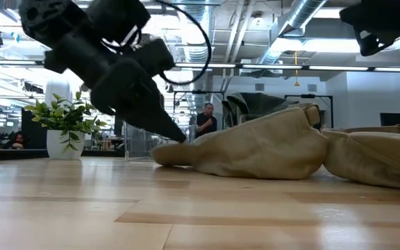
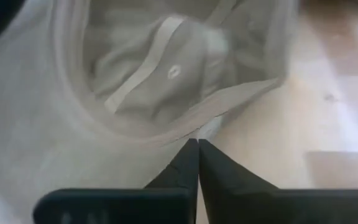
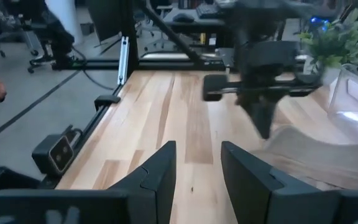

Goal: Pick & Place hat
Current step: Put the left brown cap into the left transparent bin

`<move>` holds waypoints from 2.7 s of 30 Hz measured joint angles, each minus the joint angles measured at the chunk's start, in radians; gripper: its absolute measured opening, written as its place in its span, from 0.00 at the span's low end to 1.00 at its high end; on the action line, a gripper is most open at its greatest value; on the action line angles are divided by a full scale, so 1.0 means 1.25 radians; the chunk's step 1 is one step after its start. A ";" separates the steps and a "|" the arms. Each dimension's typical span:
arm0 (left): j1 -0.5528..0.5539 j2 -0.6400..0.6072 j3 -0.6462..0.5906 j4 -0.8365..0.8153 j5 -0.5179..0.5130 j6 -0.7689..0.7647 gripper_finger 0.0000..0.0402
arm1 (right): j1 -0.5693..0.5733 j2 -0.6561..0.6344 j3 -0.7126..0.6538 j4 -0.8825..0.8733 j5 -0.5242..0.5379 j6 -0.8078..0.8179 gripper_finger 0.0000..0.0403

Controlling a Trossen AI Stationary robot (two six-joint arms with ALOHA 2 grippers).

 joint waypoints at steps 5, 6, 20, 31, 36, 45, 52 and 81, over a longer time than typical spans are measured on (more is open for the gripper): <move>-0.067 -0.016 0.000 0.043 -0.078 -0.015 0.01 | 0.000 0.000 0.000 0.022 0.070 0.000 0.29; -0.079 -0.023 0.000 0.044 -0.100 -0.015 0.01 | 0.000 0.000 0.000 0.022 0.087 0.000 0.29; -0.127 -0.144 0.000 -0.024 -0.141 -0.034 0.04 | 0.000 0.000 0.000 0.022 0.122 0.001 0.29; -0.046 -0.063 0.000 -0.028 -0.074 0.074 0.22 | 0.002 0.000 0.000 0.019 0.113 0.001 0.29; -0.048 -0.029 -0.001 -0.030 -0.080 0.170 0.26 | 0.001 0.000 0.000 0.018 0.098 0.000 0.29; -0.045 -0.023 -0.001 -0.032 -0.157 0.221 0.29 | 0.001 0.000 0.000 0.017 0.096 0.000 0.29; -0.042 -0.023 -0.001 -0.043 -0.106 0.220 0.29 | 0.001 0.000 0.000 0.017 0.096 0.001 0.29; 0.042 0.088 0.002 -0.004 -0.132 0.219 0.26 | 0.001 0.000 0.000 0.016 0.097 0.000 0.29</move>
